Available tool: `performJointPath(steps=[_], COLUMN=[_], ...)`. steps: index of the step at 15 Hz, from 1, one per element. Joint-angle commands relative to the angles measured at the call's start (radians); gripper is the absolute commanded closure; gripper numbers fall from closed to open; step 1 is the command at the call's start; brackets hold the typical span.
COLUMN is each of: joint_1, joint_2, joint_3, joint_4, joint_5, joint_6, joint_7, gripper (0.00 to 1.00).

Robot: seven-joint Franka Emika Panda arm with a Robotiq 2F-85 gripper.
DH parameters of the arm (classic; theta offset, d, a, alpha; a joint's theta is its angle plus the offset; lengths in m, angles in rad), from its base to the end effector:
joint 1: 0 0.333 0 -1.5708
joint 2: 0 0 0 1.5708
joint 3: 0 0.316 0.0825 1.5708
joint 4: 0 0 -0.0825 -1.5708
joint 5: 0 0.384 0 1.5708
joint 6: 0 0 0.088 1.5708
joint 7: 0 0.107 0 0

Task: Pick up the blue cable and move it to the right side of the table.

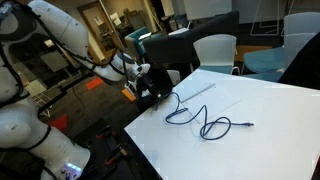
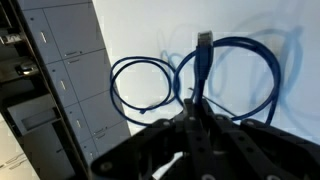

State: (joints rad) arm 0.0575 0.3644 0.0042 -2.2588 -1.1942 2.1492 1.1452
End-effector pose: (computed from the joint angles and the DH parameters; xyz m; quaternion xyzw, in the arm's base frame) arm 0.5053 -0.0074 0.1837 0.9001 -0.0639 0.0587 0.4269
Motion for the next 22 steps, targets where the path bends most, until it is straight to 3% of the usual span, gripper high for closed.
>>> performJointPath(steps=[1, 3, 7, 11, 15, 18, 20, 21, 22], joint_1=[0.023, 0.016, -0.032, -0.145, -0.256, -0.286, -0.279, -0.265, -0.26], joint_2=[0.094, 0.097, -0.028, -0.195, -0.219, -0.177, -0.216, -0.198, -0.197], joint_3=[0.015, 0.012, -0.024, -0.083, -0.163, -0.202, -0.194, -0.229, -0.228], joint_4=[0.039, 0.03, -0.05, -0.113, -0.038, 0.03, -0.012, 0.007, 0.007], joint_5=[-0.021, -0.003, -0.015, -0.038, 0.167, 0.343, 0.468, 0.394, 0.435], joint_6=[-0.008, -0.009, 0.01, 0.179, 0.313, 0.363, 0.434, 0.389, 0.411], joint_7=[0.015, -0.022, -0.094, -0.243, -0.403, -0.421, -0.472, -0.443, -0.461], gripper=[0.68, 0.6, 0.29, 0.01, 0.0, 0.0, 0.0, 0.0, 0.0])
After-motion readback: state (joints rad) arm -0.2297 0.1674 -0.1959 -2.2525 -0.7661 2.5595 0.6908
